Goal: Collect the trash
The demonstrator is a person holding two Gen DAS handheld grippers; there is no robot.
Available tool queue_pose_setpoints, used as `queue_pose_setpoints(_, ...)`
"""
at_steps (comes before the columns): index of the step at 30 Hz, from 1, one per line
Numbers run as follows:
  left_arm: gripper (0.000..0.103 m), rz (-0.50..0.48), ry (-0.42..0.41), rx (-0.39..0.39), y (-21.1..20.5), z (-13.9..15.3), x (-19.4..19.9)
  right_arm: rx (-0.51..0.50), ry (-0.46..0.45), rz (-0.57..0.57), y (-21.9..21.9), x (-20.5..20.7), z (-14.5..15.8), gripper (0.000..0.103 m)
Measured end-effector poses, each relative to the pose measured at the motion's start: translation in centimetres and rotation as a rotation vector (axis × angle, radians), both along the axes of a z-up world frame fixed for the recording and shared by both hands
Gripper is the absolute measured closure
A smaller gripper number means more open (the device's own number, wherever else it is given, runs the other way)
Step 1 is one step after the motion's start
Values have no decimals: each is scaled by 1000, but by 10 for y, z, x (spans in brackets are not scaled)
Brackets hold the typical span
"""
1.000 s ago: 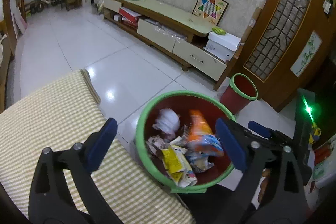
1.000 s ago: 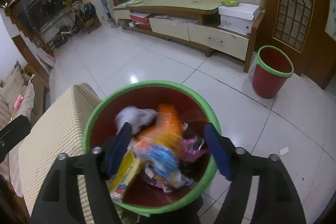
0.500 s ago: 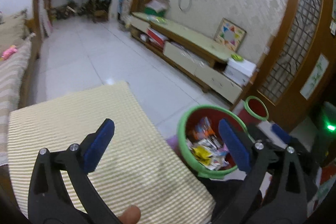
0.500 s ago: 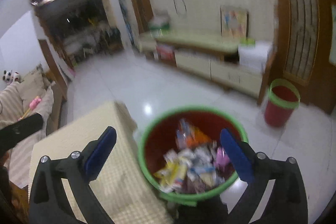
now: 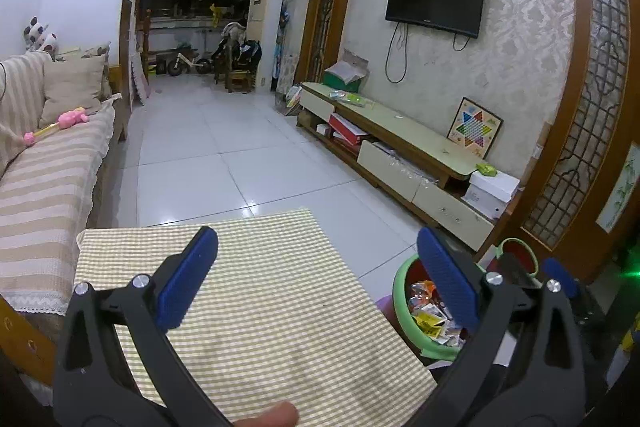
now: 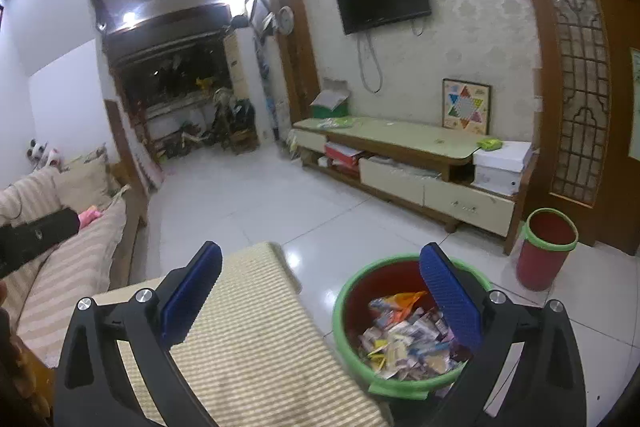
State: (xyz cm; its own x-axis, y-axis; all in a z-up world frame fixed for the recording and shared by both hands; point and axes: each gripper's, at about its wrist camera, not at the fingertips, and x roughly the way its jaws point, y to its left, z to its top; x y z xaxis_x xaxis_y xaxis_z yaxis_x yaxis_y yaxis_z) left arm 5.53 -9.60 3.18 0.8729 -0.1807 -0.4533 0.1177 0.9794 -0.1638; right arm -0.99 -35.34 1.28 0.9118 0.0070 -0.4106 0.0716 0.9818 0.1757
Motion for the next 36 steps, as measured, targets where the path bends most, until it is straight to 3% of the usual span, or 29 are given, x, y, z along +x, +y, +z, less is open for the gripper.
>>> queue_pose_setpoints(36, 5, -11, 6, -41, 19, -2, -10, -25, 56, 59, 19, 3, -15, 7)
